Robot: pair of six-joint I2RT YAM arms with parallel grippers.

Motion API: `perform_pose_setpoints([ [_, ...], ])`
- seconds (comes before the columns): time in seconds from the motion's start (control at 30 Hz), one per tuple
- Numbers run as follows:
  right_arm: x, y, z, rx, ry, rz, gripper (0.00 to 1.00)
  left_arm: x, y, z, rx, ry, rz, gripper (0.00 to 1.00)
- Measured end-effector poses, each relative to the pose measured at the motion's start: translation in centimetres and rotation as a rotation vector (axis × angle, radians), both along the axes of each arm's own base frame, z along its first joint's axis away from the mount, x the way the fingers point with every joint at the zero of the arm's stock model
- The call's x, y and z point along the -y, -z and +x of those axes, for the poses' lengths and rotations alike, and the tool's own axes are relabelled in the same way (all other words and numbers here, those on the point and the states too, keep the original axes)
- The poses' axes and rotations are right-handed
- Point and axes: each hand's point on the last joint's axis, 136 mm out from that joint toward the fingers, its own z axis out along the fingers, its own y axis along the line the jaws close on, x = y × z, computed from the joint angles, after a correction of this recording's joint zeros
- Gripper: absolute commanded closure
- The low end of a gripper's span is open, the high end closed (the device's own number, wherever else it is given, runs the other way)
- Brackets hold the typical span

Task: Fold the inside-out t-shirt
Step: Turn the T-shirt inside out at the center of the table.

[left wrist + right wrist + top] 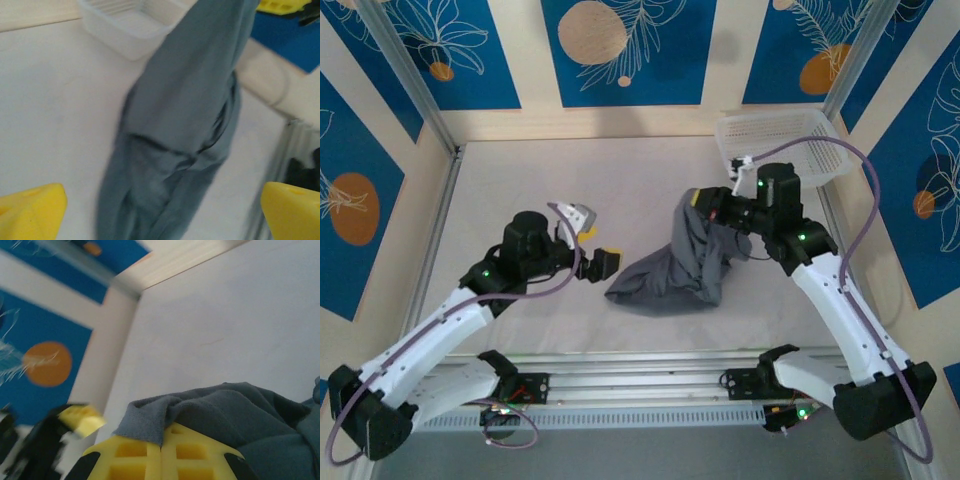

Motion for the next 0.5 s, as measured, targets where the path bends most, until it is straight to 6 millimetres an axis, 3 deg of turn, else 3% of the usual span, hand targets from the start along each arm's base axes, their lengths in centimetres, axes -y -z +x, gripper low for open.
perform_pose_setpoints([
  [0.17, -5.3, -0.8, -2.7, 0.028, -0.174, -0.014, 1.00, 5.1, -1.5, 0.3, -0.035, 0.149, -0.056, 0.04],
  [0.2, -6.1, -0.6, -3.0, 0.024, -0.195, -0.020, 1.00, 6.0, -1.4, 0.6, -0.034, 0.161, -0.061, 0.13],
  [0.23, -6.9, -0.3, -3.3, 0.020, -0.216, -0.026, 1.00, 6.7, -1.1, 1.0, -0.039, 0.164, -0.062, 0.33],
  [0.27, -7.4, 0.1, -3.5, 0.013, -0.231, -0.033, 1.00, 7.1, -0.5, 1.5, -0.055, 0.154, -0.062, 0.62],
  [0.3, -7.9, 0.5, -3.6, 0.006, -0.241, -0.042, 1.00, 7.5, 0.1, 2.0, -0.070, 0.144, -0.058, 1.00],
  [0.37, -8.3, 1.2, -3.6, -0.007, -0.242, -0.060, 0.96, 7.8, 1.3, 2.9, -0.096, 0.115, -0.048, 1.00],
  [0.5, -6.9, 2.9, -2.9, -0.007, -0.165, -0.123, 0.63, 7.5, 1.6, 3.6, -0.100, 0.068, -0.047, 1.00],
])
